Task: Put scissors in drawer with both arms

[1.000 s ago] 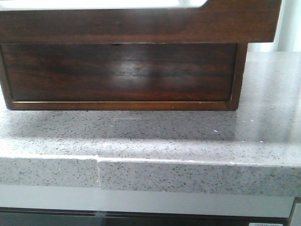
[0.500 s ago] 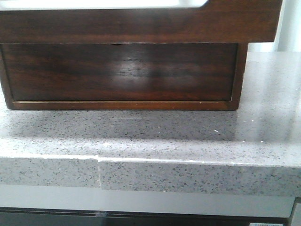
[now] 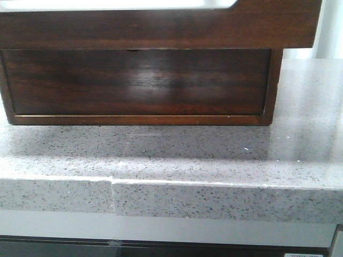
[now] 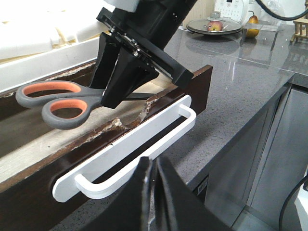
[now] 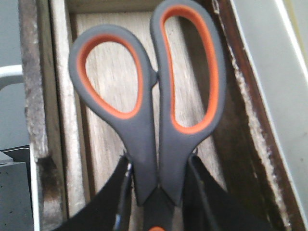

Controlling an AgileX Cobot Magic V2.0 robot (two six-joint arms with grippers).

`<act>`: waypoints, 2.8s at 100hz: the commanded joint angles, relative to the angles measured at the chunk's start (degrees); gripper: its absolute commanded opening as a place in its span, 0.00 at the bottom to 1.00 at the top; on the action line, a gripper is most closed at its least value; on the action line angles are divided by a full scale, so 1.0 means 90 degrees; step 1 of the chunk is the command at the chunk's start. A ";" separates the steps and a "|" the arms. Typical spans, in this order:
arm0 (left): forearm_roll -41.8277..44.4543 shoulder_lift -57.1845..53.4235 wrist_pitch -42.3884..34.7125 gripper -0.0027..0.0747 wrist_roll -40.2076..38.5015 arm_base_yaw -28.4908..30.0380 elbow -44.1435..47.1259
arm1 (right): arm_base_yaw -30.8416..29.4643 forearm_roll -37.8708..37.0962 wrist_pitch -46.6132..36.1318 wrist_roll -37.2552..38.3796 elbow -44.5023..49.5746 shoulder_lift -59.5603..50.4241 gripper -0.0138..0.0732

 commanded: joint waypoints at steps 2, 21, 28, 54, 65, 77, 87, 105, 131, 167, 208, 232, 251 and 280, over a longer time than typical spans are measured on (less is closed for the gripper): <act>-0.0166 0.0098 -0.0364 0.01 -0.0056 -0.0020 -0.0217 | -0.0014 0.0019 -0.0412 -0.0069 -0.0192 -0.0252 0.25; -0.0166 0.0098 -0.0250 0.01 -0.0056 -0.0020 -0.0217 | -0.0014 0.0018 -0.0612 -0.0057 -0.0192 -0.0263 0.64; -0.0166 0.0098 -0.0212 0.01 -0.0056 -0.0020 -0.0217 | -0.0014 0.0018 -0.0612 -0.0057 -0.0192 -0.0290 0.68; -0.0140 0.0040 -0.0590 0.01 -0.0114 -0.0020 -0.0217 | -0.0014 0.0130 -0.0486 0.0482 -0.0192 -0.0742 0.34; 0.0282 -0.0193 -0.0957 0.01 -0.0566 -0.0020 -0.0217 | -0.0014 0.0624 -0.0246 0.0494 -0.0151 -0.1118 0.07; 0.1648 -0.0654 -0.0842 0.01 -0.1548 -0.0020 -0.0143 | 0.0024 0.0844 -0.0011 0.0494 0.0235 -0.1702 0.11; 0.2851 -0.1099 -0.0619 0.01 -0.2641 -0.0020 0.0002 | 0.0039 0.0785 -0.0313 0.0494 0.1025 -0.2539 0.11; 0.3436 -0.1861 0.0336 0.01 -0.3211 -0.0020 0.0300 | 0.0012 0.0401 -0.1667 0.0507 0.2956 -0.4525 0.11; 0.3163 -0.2064 0.0814 0.01 -0.3211 -0.0020 0.0506 | -0.0121 -0.0127 -0.3194 0.0597 0.5778 -0.7771 0.11; 0.3163 -0.2064 0.0803 0.01 -0.3211 -0.0020 0.0506 | -0.0135 -0.0127 -0.3387 0.0760 0.6908 -1.0110 0.11; 0.3177 -0.2064 0.0754 0.01 -0.3211 -0.0020 0.0574 | -0.0135 -0.0127 -0.3394 0.0760 0.6933 -1.0219 0.11; 0.2932 -0.2134 0.0754 0.01 -0.3211 0.0069 0.1193 | -0.0135 -0.0127 -0.3394 0.0760 0.6933 -1.0219 0.11; 0.3549 -0.2662 -0.1372 0.01 -0.2940 0.0728 0.2660 | -0.0135 -0.0127 -0.3394 0.0760 0.6933 -1.0219 0.11; 0.3542 -0.3099 -0.3677 0.01 -0.3465 0.2174 0.4703 | -0.0135 -0.0127 -0.3394 0.0760 0.6933 -1.0219 0.11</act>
